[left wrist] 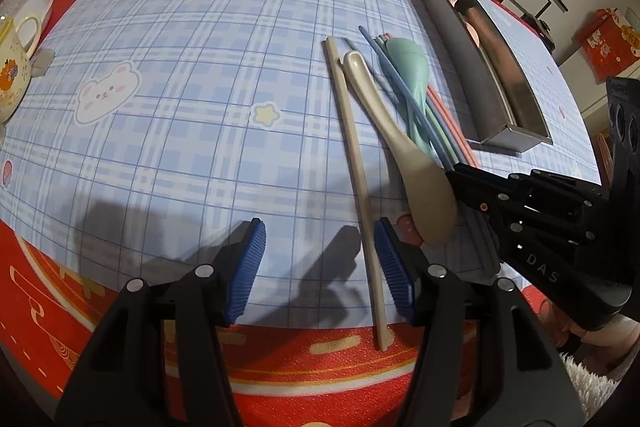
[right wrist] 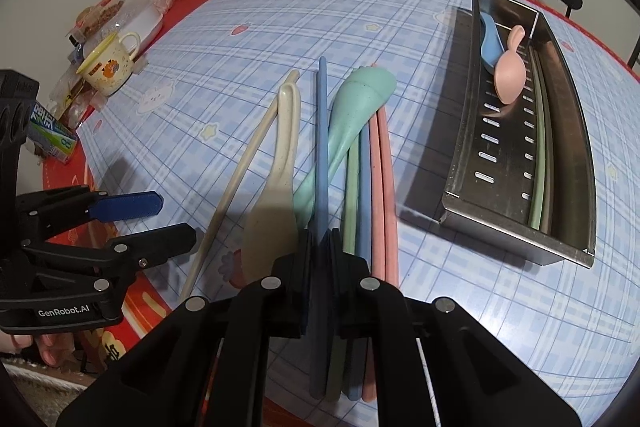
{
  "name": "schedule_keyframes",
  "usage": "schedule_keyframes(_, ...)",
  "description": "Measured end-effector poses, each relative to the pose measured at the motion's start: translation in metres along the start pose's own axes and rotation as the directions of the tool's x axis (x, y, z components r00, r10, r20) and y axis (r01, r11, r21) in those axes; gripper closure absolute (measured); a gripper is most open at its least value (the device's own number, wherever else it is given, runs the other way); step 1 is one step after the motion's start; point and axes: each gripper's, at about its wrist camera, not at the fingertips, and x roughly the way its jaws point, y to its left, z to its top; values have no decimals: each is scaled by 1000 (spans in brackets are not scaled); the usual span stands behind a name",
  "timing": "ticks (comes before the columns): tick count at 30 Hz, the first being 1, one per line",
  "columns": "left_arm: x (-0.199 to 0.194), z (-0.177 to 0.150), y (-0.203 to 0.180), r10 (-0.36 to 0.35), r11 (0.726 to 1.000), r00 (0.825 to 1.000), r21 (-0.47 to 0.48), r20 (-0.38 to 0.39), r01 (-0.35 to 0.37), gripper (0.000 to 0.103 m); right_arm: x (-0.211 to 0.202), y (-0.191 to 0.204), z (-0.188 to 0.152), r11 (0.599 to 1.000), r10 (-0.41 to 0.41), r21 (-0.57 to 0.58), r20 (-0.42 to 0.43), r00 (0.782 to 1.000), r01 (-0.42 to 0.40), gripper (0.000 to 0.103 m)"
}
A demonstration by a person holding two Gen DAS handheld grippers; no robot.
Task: Organize utensils
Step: 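Position left tool over a beige chopstick while right tool closes on a blue chopstick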
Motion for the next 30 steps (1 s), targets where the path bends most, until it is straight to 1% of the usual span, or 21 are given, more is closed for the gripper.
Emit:
schedule_keyframes(7, 2, 2, -4, 9, 1000, 1000, 13, -2, -9, 43, 1, -2, 2, 1000, 7, 7, 11, 1000, -7, 94)
schedule_keyframes(11, 4, 8, -6, -2, 1000, 1000, 21, 0, 2, 52, 1, -5, 1, 999, 24, 27, 13, 1000, -25, 95)
schedule_keyframes(13, 8, 13, -10, -4, 999, 1000, 39, 3, 4, 57, 1, -8, 1, 998, 42, 49, 12, 999, -42, 95)
schedule_keyframes(14, 9, 15, -12, -3, 999, 1000, 48, 3, 3, 62, 1, -10, 1, 997, 52, 60, 12, 999, -52, 95)
schedule_keyframes(15, 10, 17, -15, 1, 998, 1000, 60, 3, -1, 64, 1, -11, 1, 996, 57, 66, 12, 998, -58, 95)
schedule_keyframes(17, 14, 23, -21, 6, 996, 1000, 85, 5, -7, 66, 1, -11, 1, 996, 62, 69, 12, 998, -62, 95)
schedule_keyframes(21, 20, 34, -26, 15, 995, 1000, 103, 14, -16, 68, 1, -11, 0, 996, 62, 67, 14, 998, -62, 95)
schedule_keyframes(24, 24, 39, -31, 35, 992, 999, 117, 26, -38, 68, 0, -12, 0, 995, 67, 73, 14, 998, -67, 95)
schedule_keyframes(28, 29, 38, -45, 102, 976, 994, 186, 46, -109, 67, 0, -12, 0, 995, 66, 77, 18, 998, -68, 95)
schedule_keyframes(30, 29, 35, -49, 124, 969, 991, 206, 57, -133, 67, 0, -12, 0, 995, 64, 77, 19, 998, -65, 95)
